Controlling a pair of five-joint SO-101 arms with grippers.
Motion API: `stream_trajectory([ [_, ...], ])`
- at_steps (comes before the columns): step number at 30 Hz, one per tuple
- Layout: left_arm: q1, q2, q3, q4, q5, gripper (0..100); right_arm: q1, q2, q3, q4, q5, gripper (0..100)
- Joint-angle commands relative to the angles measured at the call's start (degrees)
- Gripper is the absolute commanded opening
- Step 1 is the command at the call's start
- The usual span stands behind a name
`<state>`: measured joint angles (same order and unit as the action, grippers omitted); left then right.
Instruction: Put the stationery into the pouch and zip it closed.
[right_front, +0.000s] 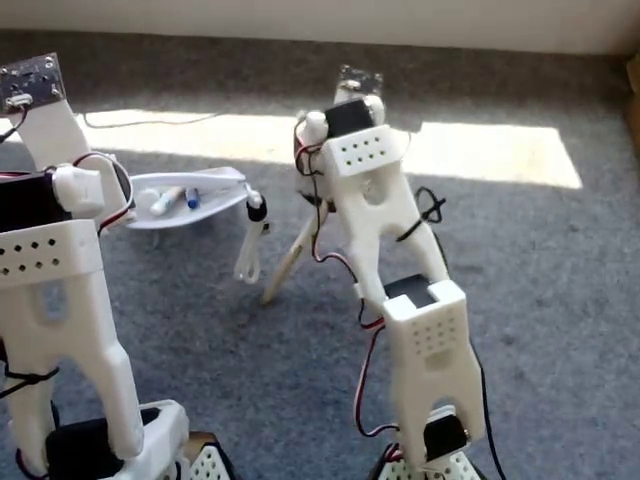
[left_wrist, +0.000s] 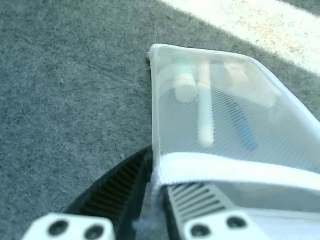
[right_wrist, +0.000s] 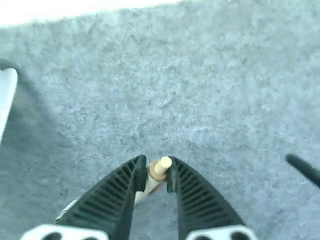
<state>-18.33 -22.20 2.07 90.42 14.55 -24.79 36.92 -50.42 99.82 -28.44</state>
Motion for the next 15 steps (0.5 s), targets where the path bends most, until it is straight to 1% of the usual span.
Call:
stream_trajectory([
  [1, 4.1, -1.1, -0.9, -1.3, 0.2, 1, 0.5, -1.5, -4.0, 1.3, 3.6, 0.5],
  [6, 5.9, -1.1, -1.0, -1.3, 0.4, 1, 0.5, -8.0, -3.6, 1.3, 6.7, 0.4],
  [9, 6.5, -1.1, -1.1, -1.3, 2.2, 1, 0.5, -13.2, -1.7, 1.3, 7.9, 0.4],
  [15, 6.5, -1.1, -5.1, -0.9, 2.8, 1, 0.5, -22.1, 3.5, 1.2, 10.1, 0.4],
])
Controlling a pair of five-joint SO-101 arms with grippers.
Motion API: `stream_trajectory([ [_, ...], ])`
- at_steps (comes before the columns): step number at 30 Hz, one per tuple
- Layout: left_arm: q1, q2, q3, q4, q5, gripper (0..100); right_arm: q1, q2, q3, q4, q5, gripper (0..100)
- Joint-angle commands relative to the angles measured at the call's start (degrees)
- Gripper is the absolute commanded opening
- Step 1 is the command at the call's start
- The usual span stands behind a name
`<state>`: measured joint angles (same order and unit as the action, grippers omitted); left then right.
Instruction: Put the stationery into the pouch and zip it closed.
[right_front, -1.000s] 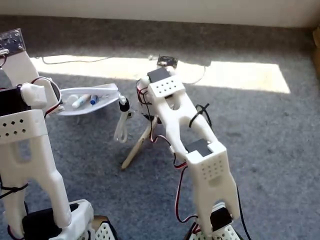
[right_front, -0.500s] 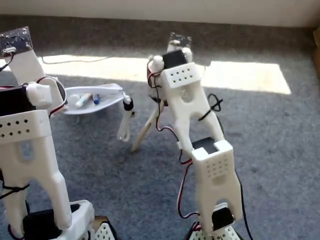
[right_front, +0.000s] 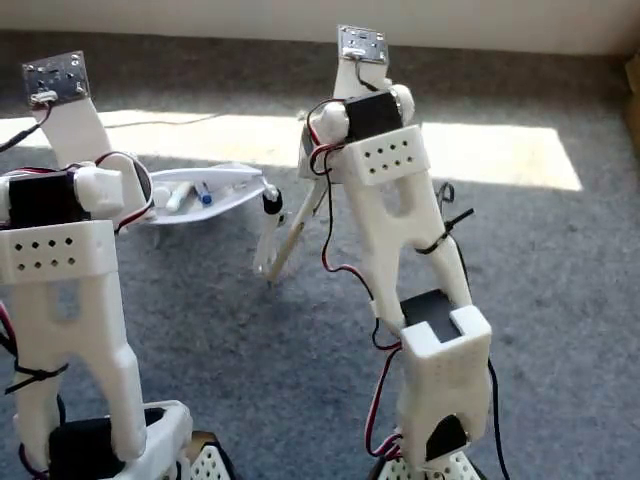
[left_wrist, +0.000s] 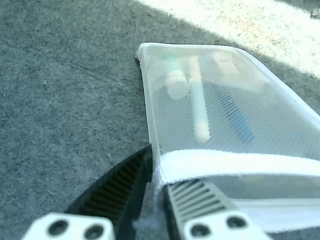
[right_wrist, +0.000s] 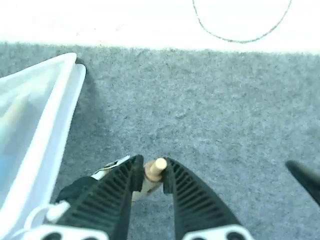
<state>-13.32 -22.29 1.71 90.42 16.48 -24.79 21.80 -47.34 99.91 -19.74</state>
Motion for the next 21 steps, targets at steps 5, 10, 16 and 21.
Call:
stream_trajectory([
  [5, 2.4, -1.0, -5.2, -1.1, 3.9, 1, 0.4, -14.2, 2.8, 1.1, 1.5, 0.4],
  [10, 6.1, -1.0, -5.1, -1.0, 4.0, 1, 0.2, -21.7, 4.5, 1.1, 1.6, 0.4],
  [16, 6.7, -0.6, -5.1, -1.3, 4.6, 1, 0.0, -31.1, 5.1, 0.9, 1.7, 0.5],
  [21, 6.7, -0.6, -5.1, -1.3, 4.7, 1, -5.0, -37.0, 4.8, 0.9, 9.0, 0.5],
])
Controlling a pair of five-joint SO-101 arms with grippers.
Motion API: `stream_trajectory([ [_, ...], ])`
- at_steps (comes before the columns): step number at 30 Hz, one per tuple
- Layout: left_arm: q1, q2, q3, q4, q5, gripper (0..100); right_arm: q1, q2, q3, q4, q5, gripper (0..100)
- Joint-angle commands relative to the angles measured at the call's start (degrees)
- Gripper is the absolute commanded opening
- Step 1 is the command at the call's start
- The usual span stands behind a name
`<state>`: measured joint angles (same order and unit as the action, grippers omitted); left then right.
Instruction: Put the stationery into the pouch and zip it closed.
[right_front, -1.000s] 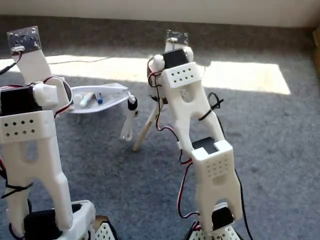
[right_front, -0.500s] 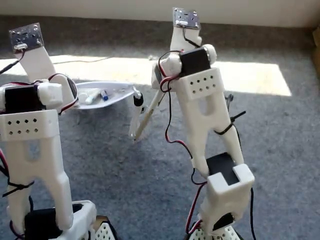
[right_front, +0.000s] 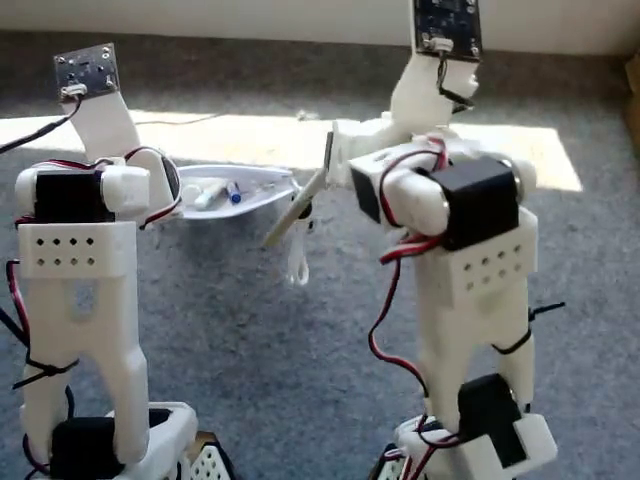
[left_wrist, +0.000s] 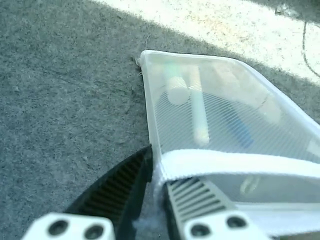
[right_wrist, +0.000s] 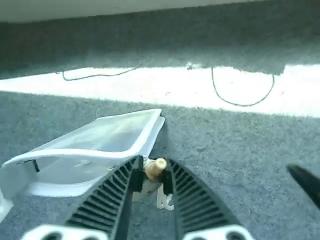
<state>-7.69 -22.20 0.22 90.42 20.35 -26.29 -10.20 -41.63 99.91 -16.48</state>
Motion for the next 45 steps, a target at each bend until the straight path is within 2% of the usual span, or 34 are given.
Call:
stream_trajectory([
  [1, 1.1, -0.7, -3.6, -1.3, 0.8, 1, -4.9, -5.8, -0.9, 0.8, 8.6, 0.5],
  [5, 1.1, -0.7, -3.5, -1.3, 0.8, 1, -8.6, -8.2, -0.6, -4.1, 17.4, 0.5],
  [9, 1.1, -0.7, -3.4, -1.3, 0.7, 1, -9.8, -8.7, -0.6, -10.2, 21.4, 0.5],
  [19, 0.9, -0.7, -3.3, -1.3, 0.5, 1, -13.2, -8.6, -0.5, -24.0, 24.6, 0.5],
  [25, 0.8, -0.7, -3.3, -1.3, 0.5, 1, -13.8, -8.3, 0.3, -25.5, 25.0, 0.5],
  [33, 0.8, -0.7, -3.3, -1.3, 0.5, 1, -13.8, -8.5, 8.2, -26.0, 25.0, 0.5],
  [45, 0.8, -0.7, -3.3, -1.3, 0.5, 1, -13.8, -8.9, 19.8, -36.2, 25.1, 0.5],
])
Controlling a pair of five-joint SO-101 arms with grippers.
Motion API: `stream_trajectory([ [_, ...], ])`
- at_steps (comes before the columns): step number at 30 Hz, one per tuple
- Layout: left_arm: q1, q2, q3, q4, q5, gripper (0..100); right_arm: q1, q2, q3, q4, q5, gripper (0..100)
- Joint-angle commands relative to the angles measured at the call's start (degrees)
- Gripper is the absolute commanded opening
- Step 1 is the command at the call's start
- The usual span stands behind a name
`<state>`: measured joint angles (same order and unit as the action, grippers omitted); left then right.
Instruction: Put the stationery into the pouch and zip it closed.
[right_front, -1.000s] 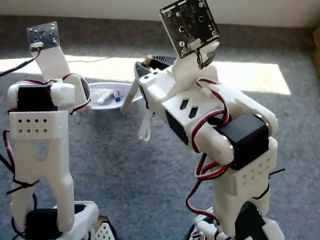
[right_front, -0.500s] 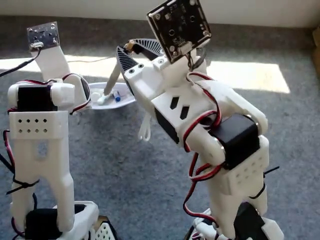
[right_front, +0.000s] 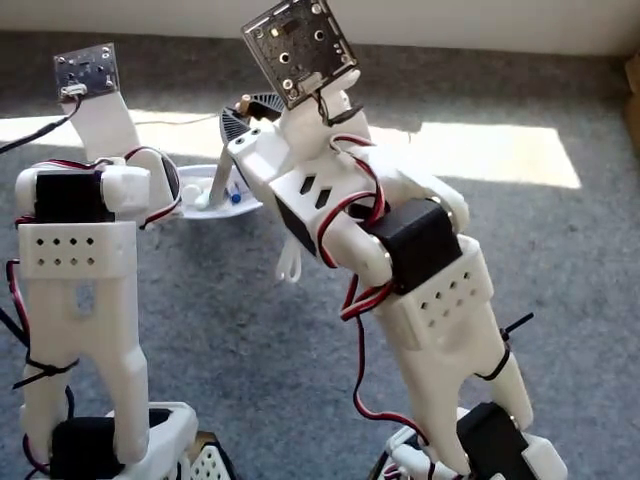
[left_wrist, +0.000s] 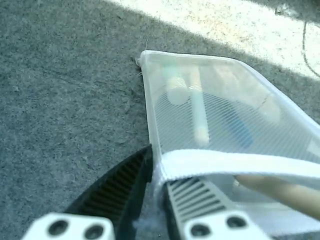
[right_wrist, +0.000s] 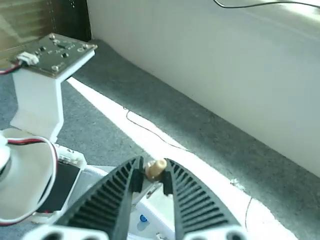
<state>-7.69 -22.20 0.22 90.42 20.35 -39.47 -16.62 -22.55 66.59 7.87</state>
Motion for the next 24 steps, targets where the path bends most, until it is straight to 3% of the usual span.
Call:
stream_trajectory([
  [1, 0.8, -0.7, -3.3, -1.3, 0.5, 1, -0.6, -2.5, 1.5, -3.3, 0.7, 0.5],
  [14, 0.8, -0.7, -3.3, -1.3, 0.4, 1, -1.6, -2.6, 8.4, -5.1, 0.8, 3.9],
  [19, 0.7, -0.7, -3.3, -1.3, 0.4, 1, -5.2, -2.6, 8.3, -2.4, 9.1, 5.3],
  [24, 0.7, -0.7, -3.3, -1.3, 0.4, 1, -5.8, -2.6, 7.9, 0.0, 9.9, 5.3],
])
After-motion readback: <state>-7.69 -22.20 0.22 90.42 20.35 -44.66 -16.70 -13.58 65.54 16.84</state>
